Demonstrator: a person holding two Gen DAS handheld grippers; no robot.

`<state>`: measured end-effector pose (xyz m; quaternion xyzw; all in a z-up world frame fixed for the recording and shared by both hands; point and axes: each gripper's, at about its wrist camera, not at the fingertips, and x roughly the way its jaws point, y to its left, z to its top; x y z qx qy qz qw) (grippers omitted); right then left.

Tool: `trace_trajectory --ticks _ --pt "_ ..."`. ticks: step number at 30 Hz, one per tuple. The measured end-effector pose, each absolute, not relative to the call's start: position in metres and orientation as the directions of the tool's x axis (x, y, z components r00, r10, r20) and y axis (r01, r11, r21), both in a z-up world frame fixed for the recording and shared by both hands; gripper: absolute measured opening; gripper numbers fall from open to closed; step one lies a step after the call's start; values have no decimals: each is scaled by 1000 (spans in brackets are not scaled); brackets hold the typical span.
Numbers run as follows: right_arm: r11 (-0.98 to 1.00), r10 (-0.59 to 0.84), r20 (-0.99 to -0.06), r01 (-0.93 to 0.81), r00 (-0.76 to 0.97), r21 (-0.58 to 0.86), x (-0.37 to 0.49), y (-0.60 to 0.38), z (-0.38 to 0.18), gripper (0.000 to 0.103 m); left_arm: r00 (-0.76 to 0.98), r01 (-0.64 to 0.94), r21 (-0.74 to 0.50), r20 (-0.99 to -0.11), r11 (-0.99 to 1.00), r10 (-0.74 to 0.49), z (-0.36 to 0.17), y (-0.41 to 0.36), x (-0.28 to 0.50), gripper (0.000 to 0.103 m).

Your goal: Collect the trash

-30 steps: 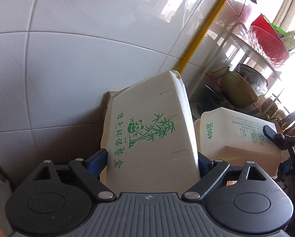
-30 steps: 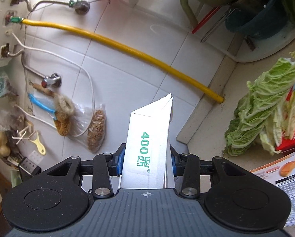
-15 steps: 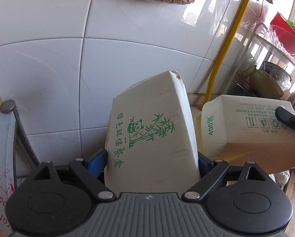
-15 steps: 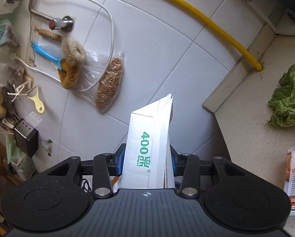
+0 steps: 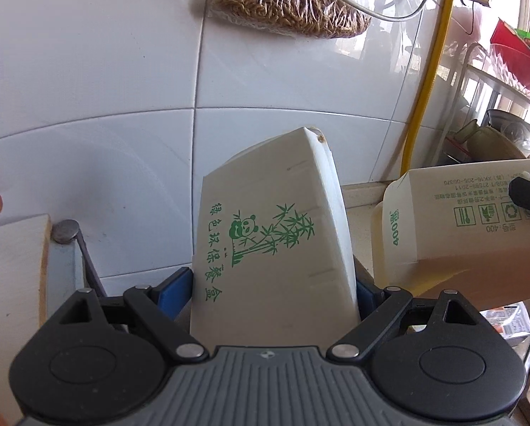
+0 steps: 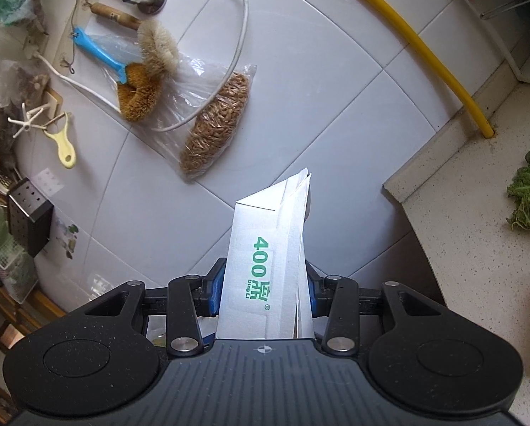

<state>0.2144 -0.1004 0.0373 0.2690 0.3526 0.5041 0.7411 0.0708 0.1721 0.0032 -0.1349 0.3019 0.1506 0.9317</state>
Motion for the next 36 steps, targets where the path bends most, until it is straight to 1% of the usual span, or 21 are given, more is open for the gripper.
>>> trace_trajectory --ticks 3,6,12,16,24,36 --pt "372 928 -267 -588 261 718 205 -93 44 49 771 -364 -155 -604 918 203 3 174 70 88" --pt "377 926 -274 -597 259 709 198 -86 45 49 765 -369 -123 -603 921 226 3 174 68 88" --pt "416 909 -318 -616 268 670 184 -71 43 49 750 -385 -84 -608 919 259 1 175 65 88" --pt "465 884 -367 -638 291 614 175 -59 41 49 742 -376 -76 -621 923 251 -4 175 66 88" --pt "499 860 -412 -659 300 563 165 -43 36 49 736 -362 -41 -626 931 258 -9 173 72 88" --pt "550 815 -504 -655 286 517 171 -20 15 49 687 -379 -60 -687 924 237 -35 180 87 88"
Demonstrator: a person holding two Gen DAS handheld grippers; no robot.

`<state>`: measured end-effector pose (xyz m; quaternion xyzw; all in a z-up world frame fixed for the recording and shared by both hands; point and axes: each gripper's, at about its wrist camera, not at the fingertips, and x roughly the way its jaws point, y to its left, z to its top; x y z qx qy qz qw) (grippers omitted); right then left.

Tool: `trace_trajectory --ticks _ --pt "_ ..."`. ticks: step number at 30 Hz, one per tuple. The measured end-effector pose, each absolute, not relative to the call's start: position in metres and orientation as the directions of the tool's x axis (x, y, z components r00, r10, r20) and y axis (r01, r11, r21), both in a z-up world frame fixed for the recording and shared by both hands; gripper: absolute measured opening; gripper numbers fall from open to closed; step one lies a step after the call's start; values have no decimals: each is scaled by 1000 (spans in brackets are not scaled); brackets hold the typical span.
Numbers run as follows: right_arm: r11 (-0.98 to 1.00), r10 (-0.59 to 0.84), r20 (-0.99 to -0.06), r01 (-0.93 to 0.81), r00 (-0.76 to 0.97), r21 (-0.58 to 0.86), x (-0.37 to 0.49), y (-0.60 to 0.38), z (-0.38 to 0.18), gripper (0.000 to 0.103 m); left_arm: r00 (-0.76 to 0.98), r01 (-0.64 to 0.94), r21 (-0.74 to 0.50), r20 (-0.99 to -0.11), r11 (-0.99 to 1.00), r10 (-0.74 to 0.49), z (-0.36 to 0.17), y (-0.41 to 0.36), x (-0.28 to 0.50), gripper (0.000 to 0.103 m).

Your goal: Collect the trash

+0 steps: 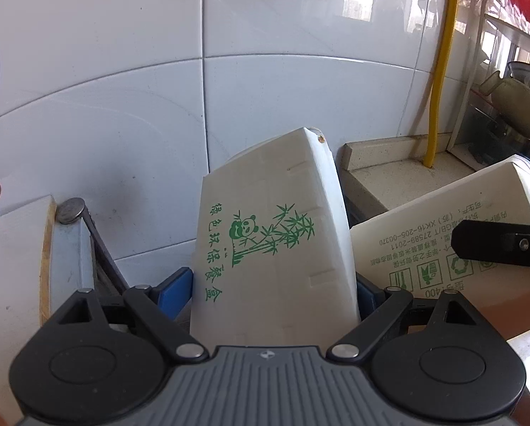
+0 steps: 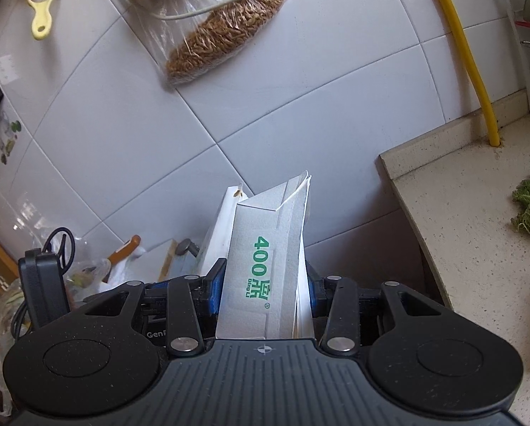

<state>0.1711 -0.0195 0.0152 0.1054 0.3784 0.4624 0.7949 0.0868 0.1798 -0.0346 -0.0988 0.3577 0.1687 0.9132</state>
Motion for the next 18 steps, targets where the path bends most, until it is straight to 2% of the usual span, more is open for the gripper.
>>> trace_trajectory --ticks 18 --pt "617 742 -628 -606 235 502 200 3 -35 50 576 -412 -65 -791 909 204 -82 176 111 88"
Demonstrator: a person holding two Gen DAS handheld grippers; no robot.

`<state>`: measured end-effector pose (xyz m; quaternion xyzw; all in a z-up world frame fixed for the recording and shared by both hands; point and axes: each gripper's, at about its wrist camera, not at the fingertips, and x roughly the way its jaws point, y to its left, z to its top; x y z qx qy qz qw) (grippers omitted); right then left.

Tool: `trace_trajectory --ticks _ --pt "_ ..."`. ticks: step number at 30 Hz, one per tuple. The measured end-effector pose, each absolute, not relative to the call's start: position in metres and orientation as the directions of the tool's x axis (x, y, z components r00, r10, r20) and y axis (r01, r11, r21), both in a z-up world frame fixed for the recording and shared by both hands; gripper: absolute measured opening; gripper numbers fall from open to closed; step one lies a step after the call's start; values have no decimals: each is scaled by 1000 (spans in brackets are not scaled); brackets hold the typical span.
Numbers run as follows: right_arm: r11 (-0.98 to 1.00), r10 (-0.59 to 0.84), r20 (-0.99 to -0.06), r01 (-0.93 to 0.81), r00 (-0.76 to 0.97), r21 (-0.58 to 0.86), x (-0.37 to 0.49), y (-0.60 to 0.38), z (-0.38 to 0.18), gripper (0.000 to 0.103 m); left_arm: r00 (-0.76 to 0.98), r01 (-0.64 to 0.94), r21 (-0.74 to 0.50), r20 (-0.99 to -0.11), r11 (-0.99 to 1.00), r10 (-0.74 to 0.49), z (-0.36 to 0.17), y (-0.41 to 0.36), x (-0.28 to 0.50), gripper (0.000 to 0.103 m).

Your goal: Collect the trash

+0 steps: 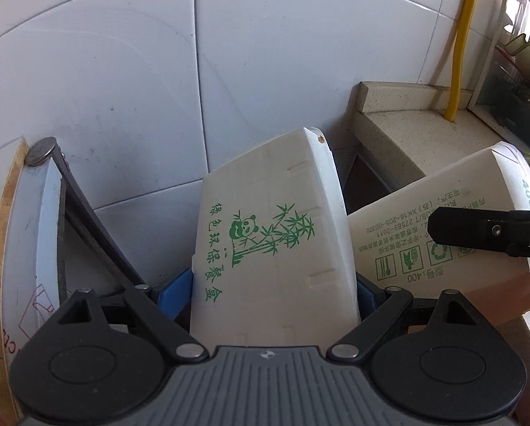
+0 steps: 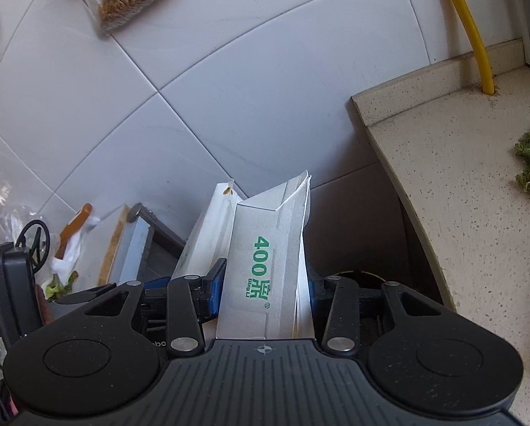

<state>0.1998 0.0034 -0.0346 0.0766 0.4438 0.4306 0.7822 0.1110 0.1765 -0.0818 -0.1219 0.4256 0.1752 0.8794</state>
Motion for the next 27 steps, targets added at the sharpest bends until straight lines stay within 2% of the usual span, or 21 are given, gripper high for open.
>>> trace_trajectory --ticks 27 --pt "686 653 -732 -560 194 464 233 34 -85 51 469 -436 -95 -873 895 136 -137 194 151 93"
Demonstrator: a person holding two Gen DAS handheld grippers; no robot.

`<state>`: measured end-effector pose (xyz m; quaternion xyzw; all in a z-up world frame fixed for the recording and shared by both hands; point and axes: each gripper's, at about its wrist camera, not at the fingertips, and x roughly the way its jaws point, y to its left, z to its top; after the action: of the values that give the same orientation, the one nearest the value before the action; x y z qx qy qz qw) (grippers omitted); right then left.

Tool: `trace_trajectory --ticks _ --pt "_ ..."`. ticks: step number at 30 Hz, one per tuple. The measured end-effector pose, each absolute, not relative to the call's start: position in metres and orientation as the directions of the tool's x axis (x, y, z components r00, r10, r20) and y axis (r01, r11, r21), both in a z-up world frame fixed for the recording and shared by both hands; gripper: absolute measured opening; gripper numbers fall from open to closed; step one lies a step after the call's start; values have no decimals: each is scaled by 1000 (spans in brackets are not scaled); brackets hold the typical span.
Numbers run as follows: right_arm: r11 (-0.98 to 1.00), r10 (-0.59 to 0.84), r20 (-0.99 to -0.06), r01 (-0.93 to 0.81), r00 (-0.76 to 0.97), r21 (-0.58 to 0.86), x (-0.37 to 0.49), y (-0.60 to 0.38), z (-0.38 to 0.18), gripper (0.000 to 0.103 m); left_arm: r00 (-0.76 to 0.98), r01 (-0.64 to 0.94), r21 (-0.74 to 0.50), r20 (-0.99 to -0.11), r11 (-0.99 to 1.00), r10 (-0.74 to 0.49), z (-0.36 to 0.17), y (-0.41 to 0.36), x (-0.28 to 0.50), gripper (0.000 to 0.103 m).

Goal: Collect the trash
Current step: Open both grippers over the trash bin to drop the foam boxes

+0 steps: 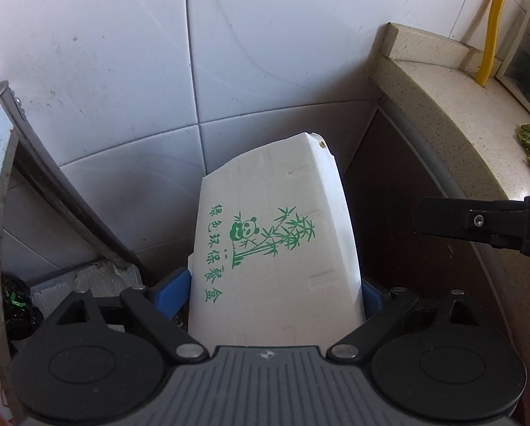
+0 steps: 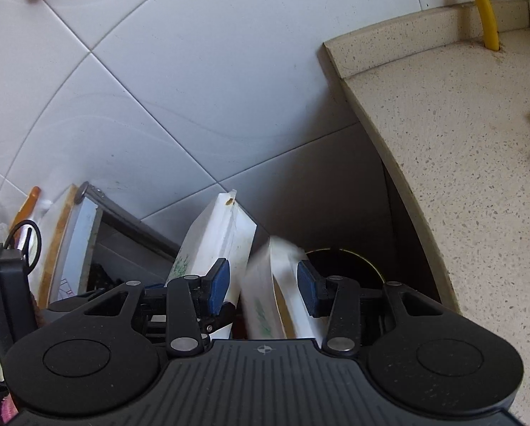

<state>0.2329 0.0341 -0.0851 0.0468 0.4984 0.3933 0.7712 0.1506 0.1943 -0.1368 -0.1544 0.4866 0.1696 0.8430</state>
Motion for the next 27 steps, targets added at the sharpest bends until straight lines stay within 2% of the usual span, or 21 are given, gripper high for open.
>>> trace_trajectory --ticks 11,17,27 --pt "702 648 -737 -523 190 483 238 29 -92 61 415 -454 -91 -902 886 120 -151 192 165 96" --pt "709 656 -725 -501 210 497 238 15 -87 64 406 -462 -158 -913 873 49 -165 199 178 102" --pt "705 681 -696 -460 226 540 232 -4 -85 66 376 -495 -76 -917 866 135 -179 191 200 101"
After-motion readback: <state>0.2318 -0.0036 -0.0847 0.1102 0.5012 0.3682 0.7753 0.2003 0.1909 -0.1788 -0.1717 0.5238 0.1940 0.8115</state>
